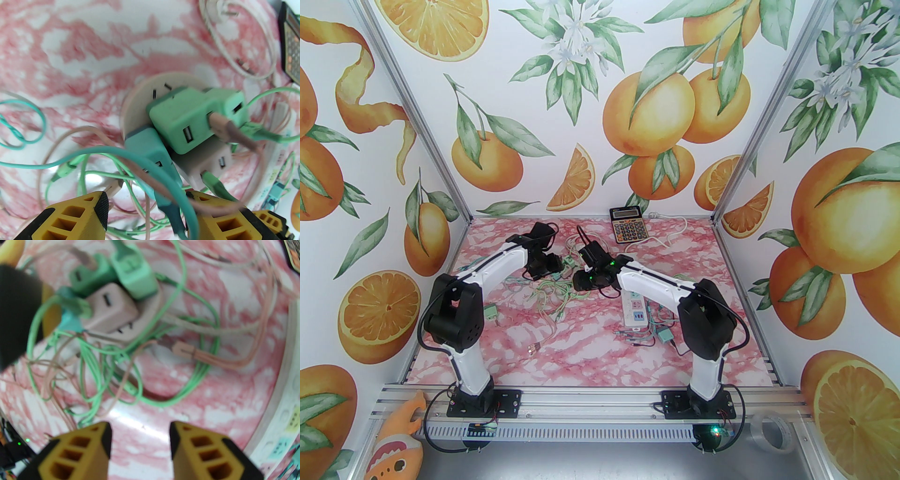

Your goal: Pull the plug off the socket

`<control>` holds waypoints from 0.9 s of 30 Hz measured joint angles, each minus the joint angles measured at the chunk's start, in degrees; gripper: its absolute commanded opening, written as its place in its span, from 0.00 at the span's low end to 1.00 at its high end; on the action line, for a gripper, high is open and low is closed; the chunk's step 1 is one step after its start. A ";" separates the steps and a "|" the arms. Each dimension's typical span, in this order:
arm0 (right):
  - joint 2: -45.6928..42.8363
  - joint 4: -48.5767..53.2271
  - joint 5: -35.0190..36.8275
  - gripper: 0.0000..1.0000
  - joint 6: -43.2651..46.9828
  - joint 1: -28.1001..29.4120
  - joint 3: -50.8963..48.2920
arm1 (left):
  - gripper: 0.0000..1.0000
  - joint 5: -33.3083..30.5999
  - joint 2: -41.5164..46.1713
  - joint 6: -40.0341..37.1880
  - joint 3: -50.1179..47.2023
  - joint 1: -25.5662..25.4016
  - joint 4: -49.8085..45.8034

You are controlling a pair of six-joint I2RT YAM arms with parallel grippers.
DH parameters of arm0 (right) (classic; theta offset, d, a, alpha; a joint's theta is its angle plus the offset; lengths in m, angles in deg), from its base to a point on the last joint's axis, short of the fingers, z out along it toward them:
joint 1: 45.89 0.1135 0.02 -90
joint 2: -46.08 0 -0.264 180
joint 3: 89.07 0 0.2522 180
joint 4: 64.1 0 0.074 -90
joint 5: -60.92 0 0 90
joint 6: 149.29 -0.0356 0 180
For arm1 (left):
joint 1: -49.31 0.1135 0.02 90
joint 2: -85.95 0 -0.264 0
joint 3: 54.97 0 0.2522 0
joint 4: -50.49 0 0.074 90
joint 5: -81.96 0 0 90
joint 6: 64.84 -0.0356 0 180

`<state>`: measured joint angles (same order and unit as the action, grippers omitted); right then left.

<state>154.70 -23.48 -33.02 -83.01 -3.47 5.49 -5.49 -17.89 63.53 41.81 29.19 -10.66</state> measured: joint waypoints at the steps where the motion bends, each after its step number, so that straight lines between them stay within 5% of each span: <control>1: 0.00 -1.70 0.02 0.43 0.92 0.15 -0.59 | 0.58 0.00 0.85 -0.55 0.00 0.42 -0.07; 11: 3.91 -14.88 -0.24 0.55 11.96 0.17 0.07 | 0.54 3.10 2.69 -4.13 0.76 3.65 -0.55; 27: 13.25 -14.27 -6.21 0.58 18.71 -1.99 8.92 | 0.56 4.39 2.23 -5.79 2.97 7.21 -1.97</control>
<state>167.95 -37.76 -39.23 -64.30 -5.46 14.40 -1.10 -15.66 57.74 44.79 36.40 -12.63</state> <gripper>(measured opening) 0.588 0.559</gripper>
